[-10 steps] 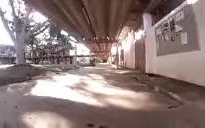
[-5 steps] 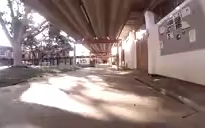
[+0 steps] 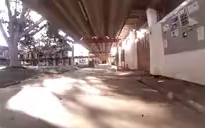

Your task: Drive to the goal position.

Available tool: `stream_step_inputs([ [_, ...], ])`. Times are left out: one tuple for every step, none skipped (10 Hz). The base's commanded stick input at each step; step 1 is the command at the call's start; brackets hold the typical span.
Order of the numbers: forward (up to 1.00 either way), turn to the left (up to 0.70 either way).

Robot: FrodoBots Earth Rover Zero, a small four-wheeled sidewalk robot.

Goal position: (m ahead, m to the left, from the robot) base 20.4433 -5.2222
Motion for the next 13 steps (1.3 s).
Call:
stream_step_inputs([
  [0.7, -0.35],
  [0.7, -0.33],
  [0.7, -0.16],
  [0.7, 0.0],
  [0.7, 0.0],
  [0.7, 0.0],
  [0.7, 0.0],
  [0.7, 0.0],
  [0.7, 0.0],
  [0.7, 0.0],
  [0.7, 0.0],
  [0.7, 0.0],
  [0.7, 0.0],
])
